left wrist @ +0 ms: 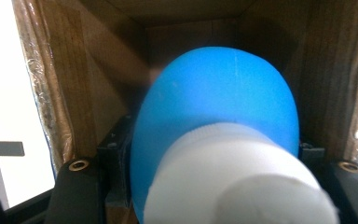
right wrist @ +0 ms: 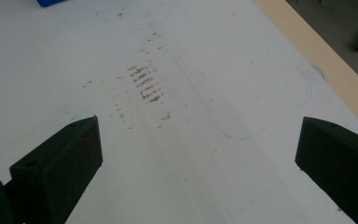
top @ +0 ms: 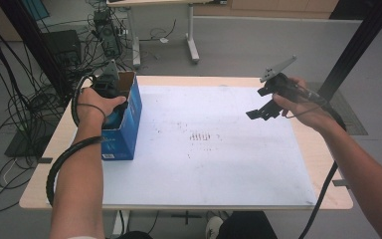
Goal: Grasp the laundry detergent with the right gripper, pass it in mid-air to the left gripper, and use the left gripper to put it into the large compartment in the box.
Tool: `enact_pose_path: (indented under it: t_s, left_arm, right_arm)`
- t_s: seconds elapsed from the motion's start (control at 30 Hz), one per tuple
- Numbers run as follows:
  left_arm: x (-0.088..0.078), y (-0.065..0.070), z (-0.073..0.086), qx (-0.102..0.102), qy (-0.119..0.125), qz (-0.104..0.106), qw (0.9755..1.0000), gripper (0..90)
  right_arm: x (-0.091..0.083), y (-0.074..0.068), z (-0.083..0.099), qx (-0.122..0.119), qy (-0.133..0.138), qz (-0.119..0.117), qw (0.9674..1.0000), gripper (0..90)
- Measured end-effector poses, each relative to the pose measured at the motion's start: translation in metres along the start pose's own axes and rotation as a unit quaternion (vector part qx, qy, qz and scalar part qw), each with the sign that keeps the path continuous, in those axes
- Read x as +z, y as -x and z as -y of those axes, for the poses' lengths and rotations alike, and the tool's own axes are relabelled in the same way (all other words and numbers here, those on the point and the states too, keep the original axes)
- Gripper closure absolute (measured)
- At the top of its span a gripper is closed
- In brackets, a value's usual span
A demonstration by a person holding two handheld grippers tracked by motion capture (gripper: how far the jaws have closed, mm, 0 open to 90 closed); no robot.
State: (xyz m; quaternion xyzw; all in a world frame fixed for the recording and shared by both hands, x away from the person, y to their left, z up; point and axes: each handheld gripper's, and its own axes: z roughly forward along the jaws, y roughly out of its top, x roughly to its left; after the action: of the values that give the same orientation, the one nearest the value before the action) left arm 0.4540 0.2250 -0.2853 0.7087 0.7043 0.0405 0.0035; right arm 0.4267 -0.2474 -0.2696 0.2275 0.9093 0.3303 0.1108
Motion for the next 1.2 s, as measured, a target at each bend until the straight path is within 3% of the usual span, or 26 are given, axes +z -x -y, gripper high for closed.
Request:
enact_pose_path:
  t_s: [1.2]
  left_arm:
    - [0.0001, 0.0026, 0.0, 0.001, 0.001, -0.006, 1.0, 35.6]
  right_arm:
    - [-0.0054, 0.0024, 0.002, 0.001, 0.0, 0.004, 1.0, 0.3]
